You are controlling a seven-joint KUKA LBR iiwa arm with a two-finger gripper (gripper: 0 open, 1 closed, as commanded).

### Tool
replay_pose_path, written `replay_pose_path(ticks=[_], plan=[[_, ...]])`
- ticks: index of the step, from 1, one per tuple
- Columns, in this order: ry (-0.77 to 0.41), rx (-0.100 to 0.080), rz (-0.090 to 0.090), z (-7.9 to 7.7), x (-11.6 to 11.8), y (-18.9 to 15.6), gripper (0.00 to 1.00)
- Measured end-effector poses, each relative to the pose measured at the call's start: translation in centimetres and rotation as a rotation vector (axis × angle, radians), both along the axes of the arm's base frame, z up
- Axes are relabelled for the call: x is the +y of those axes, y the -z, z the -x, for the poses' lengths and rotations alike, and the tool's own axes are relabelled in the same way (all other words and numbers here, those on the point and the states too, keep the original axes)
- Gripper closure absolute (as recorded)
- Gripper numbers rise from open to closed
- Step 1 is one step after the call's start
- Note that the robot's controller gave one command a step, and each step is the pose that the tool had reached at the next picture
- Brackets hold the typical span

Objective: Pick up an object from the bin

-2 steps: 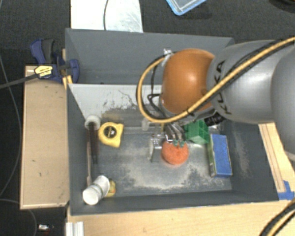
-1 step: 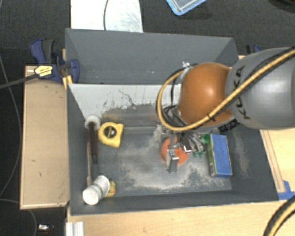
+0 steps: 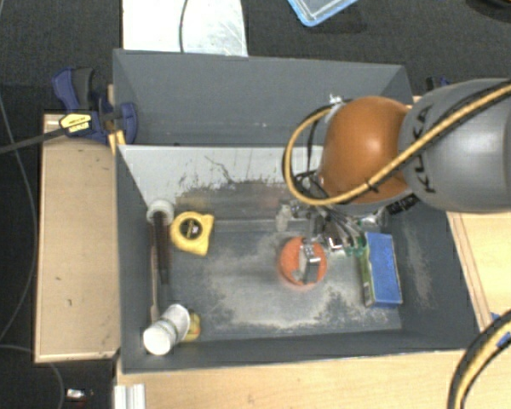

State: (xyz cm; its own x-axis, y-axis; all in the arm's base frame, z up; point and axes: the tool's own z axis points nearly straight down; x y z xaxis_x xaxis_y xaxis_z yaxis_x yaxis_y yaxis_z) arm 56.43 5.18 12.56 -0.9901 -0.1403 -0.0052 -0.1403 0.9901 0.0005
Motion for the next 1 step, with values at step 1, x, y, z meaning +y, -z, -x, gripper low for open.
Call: replay_pose_path(ticks=[1], plan=[[0.132, 0.006, 0.001, -0.15, -3.23, -0.13, 0.0]])
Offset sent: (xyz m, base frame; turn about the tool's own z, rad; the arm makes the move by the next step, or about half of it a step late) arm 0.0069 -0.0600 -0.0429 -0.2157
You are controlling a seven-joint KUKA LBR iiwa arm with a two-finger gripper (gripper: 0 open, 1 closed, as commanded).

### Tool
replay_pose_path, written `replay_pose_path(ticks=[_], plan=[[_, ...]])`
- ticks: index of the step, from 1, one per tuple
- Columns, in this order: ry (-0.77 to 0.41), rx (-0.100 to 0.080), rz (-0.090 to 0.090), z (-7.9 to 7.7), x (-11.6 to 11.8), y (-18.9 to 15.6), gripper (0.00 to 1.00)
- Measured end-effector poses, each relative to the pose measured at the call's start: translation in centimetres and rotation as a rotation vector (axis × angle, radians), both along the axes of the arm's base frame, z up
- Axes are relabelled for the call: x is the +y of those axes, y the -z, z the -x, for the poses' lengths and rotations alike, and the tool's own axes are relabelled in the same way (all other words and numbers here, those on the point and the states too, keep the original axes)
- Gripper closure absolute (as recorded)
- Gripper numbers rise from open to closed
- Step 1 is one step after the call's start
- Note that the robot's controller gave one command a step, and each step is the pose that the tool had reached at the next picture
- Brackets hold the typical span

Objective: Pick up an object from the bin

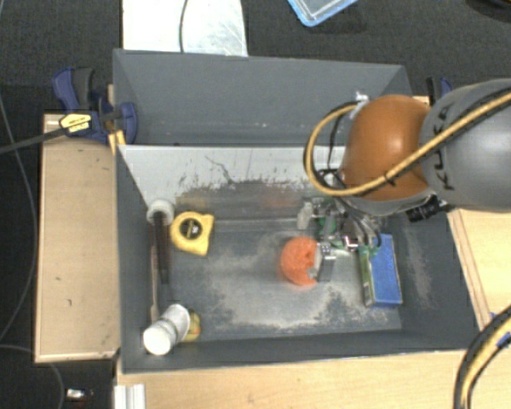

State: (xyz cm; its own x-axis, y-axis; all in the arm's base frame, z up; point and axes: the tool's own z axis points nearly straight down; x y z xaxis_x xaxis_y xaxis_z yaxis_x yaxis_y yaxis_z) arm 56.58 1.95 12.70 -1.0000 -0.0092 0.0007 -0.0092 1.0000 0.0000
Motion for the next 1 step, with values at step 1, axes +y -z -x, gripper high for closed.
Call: replay_pose_path(ticks=[1], plan=[[-0.23, -0.006, 0.0, -0.4, -1.62, 2.54, 0.0]])
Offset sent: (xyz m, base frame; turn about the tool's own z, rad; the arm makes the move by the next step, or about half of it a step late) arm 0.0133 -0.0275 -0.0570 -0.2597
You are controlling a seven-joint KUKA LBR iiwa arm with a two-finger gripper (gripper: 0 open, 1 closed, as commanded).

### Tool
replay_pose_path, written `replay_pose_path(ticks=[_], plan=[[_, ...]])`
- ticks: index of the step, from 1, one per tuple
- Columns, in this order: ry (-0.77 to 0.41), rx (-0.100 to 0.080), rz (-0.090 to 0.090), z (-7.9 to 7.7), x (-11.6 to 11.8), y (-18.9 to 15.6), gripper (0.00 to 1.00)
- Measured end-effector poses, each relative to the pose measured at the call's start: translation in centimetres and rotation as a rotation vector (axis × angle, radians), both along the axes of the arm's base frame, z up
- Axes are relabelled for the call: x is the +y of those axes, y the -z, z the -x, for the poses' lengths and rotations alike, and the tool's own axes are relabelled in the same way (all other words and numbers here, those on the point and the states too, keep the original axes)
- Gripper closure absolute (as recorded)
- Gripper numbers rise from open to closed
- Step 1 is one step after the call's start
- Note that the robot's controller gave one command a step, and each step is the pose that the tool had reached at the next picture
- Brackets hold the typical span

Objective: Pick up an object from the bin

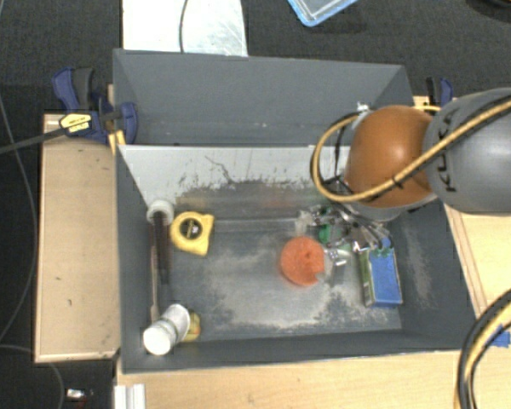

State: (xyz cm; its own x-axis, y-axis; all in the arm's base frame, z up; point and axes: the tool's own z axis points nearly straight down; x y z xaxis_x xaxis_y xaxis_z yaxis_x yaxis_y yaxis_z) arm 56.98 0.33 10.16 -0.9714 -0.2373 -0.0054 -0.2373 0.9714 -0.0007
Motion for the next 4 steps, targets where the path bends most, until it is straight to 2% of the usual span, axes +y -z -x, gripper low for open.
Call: replay_pose_path(ticks=[1, 2, 3, 4], plan=[[-0.047, 0.0, 0.0, -0.8, -0.9, 2.4, 0.0], [-0.034, 0.0, 0.001, -0.5, -1.0, 2.9, 0.0], [-0.183, -0.002, 0.0, 3.7, 2.1, 3.1, 1.0], [-0.182, -0.001, 0.0, 3.7, 2.1, 3.1, 1.0]])
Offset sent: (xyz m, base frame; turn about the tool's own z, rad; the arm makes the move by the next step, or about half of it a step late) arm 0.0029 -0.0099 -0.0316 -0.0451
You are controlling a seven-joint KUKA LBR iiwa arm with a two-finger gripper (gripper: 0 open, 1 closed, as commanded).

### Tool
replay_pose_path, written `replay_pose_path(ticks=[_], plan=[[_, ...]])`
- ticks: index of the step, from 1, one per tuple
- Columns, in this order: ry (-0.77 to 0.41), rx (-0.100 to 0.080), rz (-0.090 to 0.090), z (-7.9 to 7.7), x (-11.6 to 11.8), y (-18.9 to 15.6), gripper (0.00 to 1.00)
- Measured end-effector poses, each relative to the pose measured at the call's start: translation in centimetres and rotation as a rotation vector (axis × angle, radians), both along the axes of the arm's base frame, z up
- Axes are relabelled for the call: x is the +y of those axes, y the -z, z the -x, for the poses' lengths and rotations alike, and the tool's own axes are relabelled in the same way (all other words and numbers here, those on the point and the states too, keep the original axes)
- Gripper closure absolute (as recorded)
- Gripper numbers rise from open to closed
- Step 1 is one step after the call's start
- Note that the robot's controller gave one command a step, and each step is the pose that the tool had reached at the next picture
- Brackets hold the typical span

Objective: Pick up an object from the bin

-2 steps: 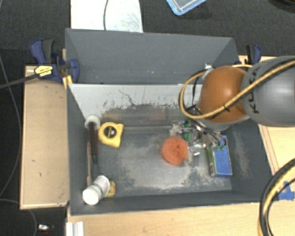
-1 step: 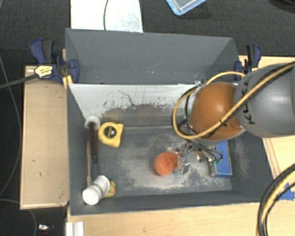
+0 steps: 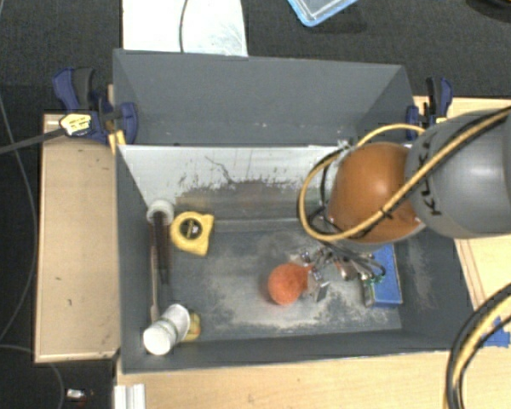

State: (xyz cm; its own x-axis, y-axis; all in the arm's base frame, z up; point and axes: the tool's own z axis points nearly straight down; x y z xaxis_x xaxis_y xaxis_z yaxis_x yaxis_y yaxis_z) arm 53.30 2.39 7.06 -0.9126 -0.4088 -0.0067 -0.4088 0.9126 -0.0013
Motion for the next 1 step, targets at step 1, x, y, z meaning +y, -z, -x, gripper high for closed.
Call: replay_pose_path(ticks=[1], plan=[[-0.044, 0.004, 0.0, 0.23, 0.09, -7.22, 1.0]])
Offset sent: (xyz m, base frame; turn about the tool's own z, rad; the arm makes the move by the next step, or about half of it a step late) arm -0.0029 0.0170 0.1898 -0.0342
